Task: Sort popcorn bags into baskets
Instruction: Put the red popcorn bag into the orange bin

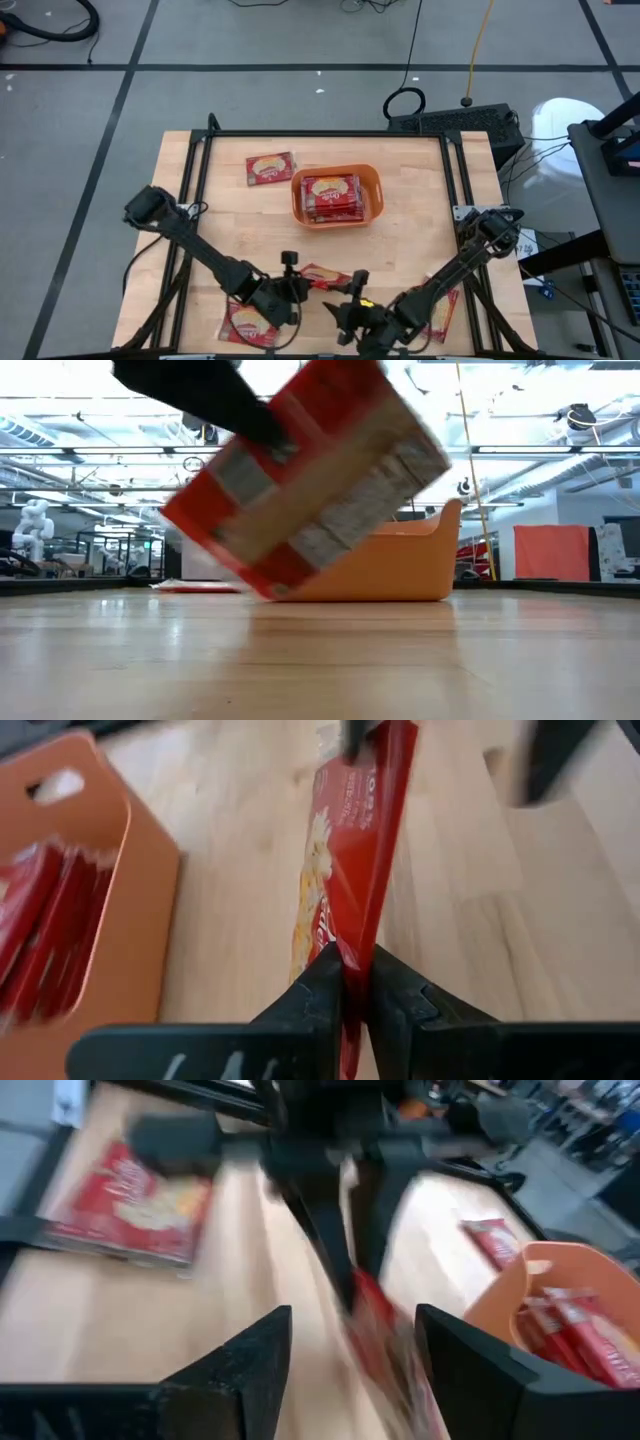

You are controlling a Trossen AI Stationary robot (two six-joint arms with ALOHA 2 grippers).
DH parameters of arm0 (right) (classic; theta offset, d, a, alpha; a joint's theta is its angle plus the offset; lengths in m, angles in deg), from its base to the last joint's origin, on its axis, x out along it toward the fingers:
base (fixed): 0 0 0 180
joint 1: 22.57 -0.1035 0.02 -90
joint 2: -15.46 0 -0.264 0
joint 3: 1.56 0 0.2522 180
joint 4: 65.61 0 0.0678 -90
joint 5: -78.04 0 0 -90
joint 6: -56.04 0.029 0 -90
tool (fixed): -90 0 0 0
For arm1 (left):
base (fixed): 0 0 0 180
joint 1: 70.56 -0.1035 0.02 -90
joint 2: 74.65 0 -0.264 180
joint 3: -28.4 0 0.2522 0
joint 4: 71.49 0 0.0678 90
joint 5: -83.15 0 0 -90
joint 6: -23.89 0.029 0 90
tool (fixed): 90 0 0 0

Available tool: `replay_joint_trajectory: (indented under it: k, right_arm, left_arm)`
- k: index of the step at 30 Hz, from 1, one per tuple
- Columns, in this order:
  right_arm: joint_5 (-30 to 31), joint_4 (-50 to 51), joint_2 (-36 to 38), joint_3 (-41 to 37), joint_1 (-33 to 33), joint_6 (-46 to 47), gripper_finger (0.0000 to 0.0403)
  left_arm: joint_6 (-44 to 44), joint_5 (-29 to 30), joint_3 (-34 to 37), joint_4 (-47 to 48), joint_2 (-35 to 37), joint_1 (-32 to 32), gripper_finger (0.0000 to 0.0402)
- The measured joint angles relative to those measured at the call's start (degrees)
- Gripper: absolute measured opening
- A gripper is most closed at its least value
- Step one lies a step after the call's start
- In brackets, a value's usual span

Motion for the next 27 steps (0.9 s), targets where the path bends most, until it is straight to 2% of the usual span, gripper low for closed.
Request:
replay_joint_trajectory:
  k: [3, 6, 11, 14, 22, 27]
  right_arm:
    - [-1.80, -0.31, -0.01, -0.01, 2.15, -1.05, 0.0205]
    - [-2.52, -4.09, -0.01, -0.01, 3.83, -6.24, 0.0204]
    - [-7.16, -15.60, 0.06, 0.07, 6.50, -13.98, 0.0204]
    - [-9.69, -15.76, 0.06, 0.07, 8.08, -15.88, 0.0204]
    - [-16.97, -12.78, -2.94, 0.03, 12.71, -19.78, 0.0203]
    - [-16.65, -12.60, -4.91, 0.03, 14.74, -20.17, 0.0200]
  left_arm:
    - [-4.10, -1.86, 0.06, 6.40, 3.14, 0.49, 0.0035]
    - [-7.07, -3.30, 0.02, 12.28, 5.70, 0.36, 0.0036]
    - [-15.89, -9.51, 0.07, 22.09, 6.31, -2.37, 0.0036]
    - [-21.38, -10.66, -0.02, 25.13, 5.98, -3.35, 0.0036]
    - [-21.14, -12.04, 0.04, 24.46, 5.93, -3.50, 0.0037]
    - [-20.71, -12.00, 0.04, 24.04, 5.93, -3.50, 0.0037]
